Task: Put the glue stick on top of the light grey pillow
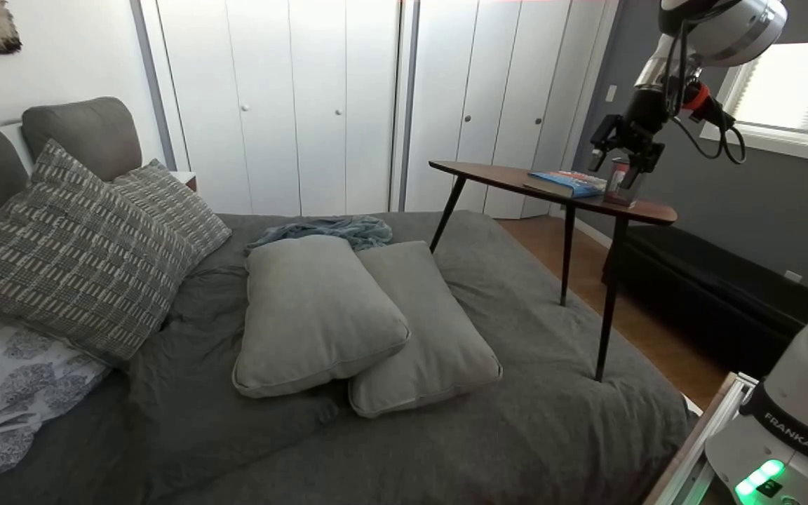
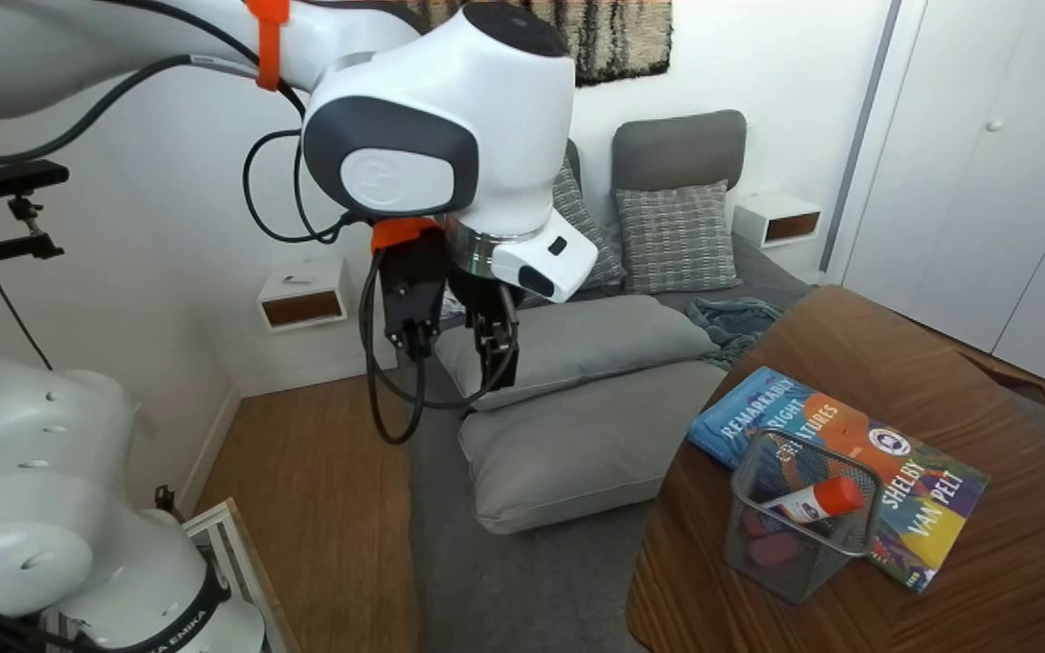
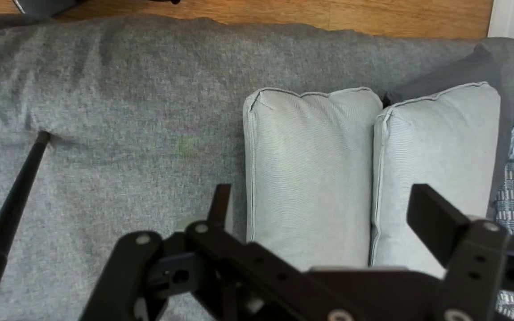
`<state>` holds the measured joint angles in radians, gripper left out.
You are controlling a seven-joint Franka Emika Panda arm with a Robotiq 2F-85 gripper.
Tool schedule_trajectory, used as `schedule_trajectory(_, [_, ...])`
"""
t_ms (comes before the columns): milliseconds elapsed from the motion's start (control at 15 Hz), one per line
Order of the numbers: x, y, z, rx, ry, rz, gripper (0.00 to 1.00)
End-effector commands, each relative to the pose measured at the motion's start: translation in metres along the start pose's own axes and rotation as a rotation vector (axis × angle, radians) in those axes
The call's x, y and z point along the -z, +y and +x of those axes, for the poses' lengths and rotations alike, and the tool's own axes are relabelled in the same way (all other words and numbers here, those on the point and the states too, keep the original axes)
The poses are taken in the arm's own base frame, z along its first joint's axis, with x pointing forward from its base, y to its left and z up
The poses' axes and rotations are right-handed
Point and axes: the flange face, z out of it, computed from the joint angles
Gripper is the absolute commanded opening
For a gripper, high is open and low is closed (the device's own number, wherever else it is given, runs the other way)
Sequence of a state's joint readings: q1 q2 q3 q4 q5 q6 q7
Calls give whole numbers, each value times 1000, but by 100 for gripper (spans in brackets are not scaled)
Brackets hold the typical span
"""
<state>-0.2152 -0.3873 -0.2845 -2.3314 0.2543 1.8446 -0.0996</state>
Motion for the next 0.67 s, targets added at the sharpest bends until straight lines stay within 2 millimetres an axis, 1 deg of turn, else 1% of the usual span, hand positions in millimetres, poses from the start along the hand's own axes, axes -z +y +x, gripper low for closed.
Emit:
schedule_trajectory(0, [0,0,0,0,-1,0,100])
schedule_trajectory(67, [9,2,11,-55,77,-2,100])
schedule_trajectory(133, [22,11,21,-78,150,-22,100])
schedule_trajectory(467, [59,41,79,-36,362,-264,100])
schedule_trajectory(600, [73,47,100,-48,455,-335,100])
